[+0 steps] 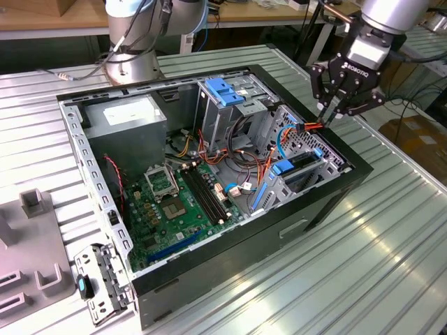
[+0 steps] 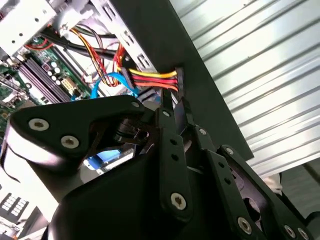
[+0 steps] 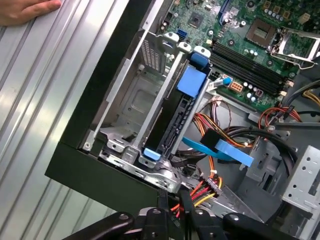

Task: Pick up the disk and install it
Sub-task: 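Insert the first disk wire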

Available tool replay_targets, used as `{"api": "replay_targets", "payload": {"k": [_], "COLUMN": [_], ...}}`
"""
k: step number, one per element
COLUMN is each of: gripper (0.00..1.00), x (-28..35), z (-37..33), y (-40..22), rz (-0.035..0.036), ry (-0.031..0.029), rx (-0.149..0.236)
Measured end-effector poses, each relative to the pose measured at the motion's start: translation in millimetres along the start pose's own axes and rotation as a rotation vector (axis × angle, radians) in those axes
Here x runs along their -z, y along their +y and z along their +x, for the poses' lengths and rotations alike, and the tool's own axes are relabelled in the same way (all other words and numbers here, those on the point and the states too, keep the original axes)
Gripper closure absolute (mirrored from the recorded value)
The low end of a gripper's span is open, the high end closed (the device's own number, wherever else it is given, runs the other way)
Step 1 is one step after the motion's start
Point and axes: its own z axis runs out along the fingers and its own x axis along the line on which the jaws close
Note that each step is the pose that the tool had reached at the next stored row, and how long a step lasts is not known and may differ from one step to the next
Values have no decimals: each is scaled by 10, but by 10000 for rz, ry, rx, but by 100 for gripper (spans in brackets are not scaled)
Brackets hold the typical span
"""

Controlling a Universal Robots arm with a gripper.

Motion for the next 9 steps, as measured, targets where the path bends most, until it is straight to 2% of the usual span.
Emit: {"api": "replay_targets", "payload": {"k": [3,4,9], "gripper": [75,69,69], "x": [-2,-3,-29], "z": [-13,-12,-11], "y": [-46,-50,-53], "rz": [-4,-3,1], "ry": [-5,-4,9], "rx": [113,234,1388]}}
